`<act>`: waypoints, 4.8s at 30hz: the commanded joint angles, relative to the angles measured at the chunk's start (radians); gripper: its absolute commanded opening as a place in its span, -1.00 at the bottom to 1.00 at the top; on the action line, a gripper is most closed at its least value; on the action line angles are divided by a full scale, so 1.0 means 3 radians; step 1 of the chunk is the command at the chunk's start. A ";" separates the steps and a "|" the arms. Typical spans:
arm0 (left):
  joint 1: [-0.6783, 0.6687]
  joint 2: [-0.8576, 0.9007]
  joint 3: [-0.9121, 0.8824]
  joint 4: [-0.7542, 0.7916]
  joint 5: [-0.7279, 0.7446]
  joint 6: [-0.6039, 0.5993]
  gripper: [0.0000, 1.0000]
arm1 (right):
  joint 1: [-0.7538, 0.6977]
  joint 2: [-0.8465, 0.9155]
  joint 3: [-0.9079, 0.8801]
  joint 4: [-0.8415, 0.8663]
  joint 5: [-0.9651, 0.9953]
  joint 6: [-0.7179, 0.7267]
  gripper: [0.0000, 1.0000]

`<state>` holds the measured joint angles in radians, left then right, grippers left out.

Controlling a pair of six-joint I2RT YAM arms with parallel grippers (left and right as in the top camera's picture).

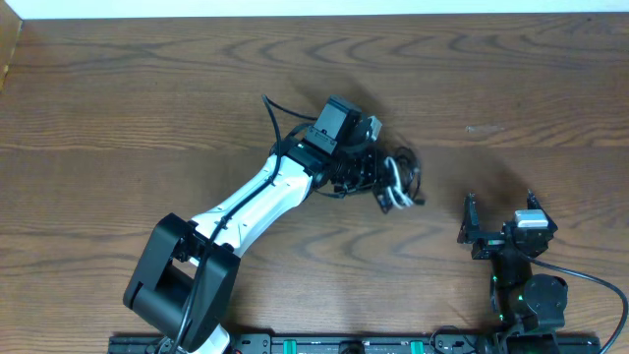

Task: Untangle cables
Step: 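Lower the coil to the table and open the left gripper, then move the right gripper toward the coil and grasp a black cable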

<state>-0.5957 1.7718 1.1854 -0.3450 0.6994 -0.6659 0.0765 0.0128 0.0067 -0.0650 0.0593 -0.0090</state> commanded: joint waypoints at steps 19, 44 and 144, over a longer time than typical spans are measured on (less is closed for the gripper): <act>0.0235 0.0098 0.0019 -0.0937 -0.1603 0.0398 0.39 | -0.0010 -0.0014 -0.0005 -0.0010 0.0017 -0.0024 0.99; 0.0427 -0.0765 0.0230 -0.1413 -0.1776 0.0585 0.64 | -0.0010 -0.0014 -0.0005 -0.0010 0.0017 -0.0024 0.99; 0.1064 -0.0638 -0.0025 -0.2274 -0.1960 0.0136 0.99 | 0.1256 0.5736 0.3091 -0.0189 -0.1952 0.1698 -0.18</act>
<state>-0.2768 1.5692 1.1854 -1.0241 0.1246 -0.6369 0.4461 1.7256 0.9207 -0.1349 -0.4984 0.5049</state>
